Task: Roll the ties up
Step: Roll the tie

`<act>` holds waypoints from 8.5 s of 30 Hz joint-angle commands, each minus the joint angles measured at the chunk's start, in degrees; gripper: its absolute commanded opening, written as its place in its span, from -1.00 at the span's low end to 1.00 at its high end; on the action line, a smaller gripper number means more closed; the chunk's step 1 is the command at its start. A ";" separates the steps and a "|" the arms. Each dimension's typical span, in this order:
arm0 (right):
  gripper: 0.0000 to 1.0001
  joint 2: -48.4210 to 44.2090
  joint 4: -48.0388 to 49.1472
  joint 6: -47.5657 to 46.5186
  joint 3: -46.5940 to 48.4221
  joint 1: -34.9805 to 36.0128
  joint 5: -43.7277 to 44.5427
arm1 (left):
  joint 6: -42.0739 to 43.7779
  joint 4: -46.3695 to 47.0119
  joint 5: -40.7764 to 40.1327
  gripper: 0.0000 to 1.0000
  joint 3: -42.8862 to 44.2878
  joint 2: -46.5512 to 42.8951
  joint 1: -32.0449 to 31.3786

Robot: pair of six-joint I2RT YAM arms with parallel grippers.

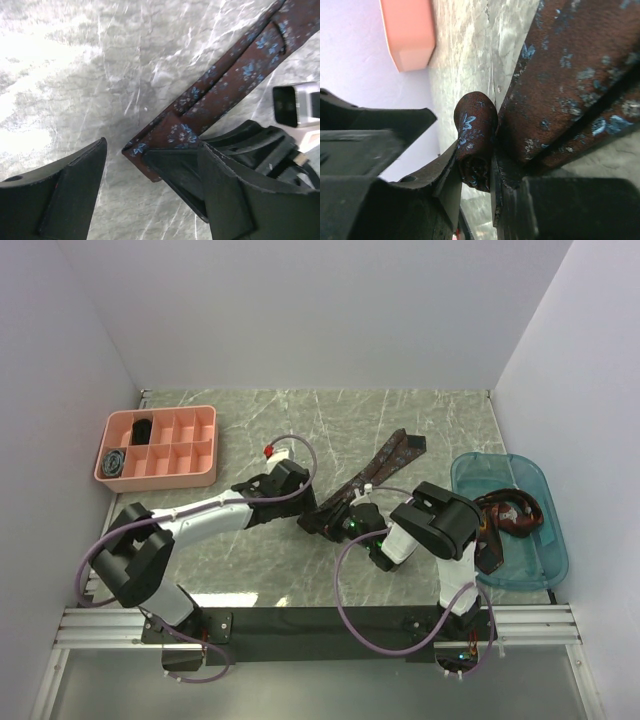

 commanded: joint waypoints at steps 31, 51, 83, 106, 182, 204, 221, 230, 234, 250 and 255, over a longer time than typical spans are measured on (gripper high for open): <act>-0.89 -2.05 -57.78 -44.88 25.04 17.47 29.09 | -19.64 -4.81 12.32 0.77 -14.88 -20.30 15.04; -1.00 6.66 -49.17 -49.45 27.41 3.16 22.06 | -16.56 -5.53 11.45 0.68 -17.51 -26.53 24.36; -1.00 12.45 -21.40 -11.50 8.17 -3.44 -5.44 | -19.90 6.95 15.67 0.60 -9.60 -4.92 16.81; -0.53 10.88 -26.23 -3.75 4.65 -5.55 -6.94 | -22.88 10.37 13.56 0.67 -11.00 1.07 11.27; 0.46 -3.53 -56.46 -75.56 27.24 29.42 45.18 | -16.12 2.55 24.90 0.67 -27.53 -24.24 30.61; 0.58 -21.72 -65.25 -69.07 32.34 26.02 36.22 | -15.33 4.75 27.53 0.66 -31.75 -26.53 30.17; -0.04 -25.69 -54.62 -41.90 15.73 5.70 -1.83 | -16.74 16.96 25.07 0.71 -34.21 -28.73 18.66; -0.16 -22.96 -47.85 -39.70 14.58 2.10 -8.52 | -12.17 19.78 23.40 0.69 -32.54 -24.42 16.63; -0.16 -22.09 -48.55 -40.14 15.99 0.78 -9.57 | -11.37 22.06 24.28 0.69 -32.36 -22.75 16.10; -0.33 -16.37 -50.75 -42.60 20.56 0.33 -11.86 | -7.15 22.68 23.32 0.63 -30.08 -19.50 15.31; -0.33 -16.38 -51.71 -43.04 21.61 0.07 -12.65 | -7.07 24.17 24.28 0.57 -29.81 -17.92 15.31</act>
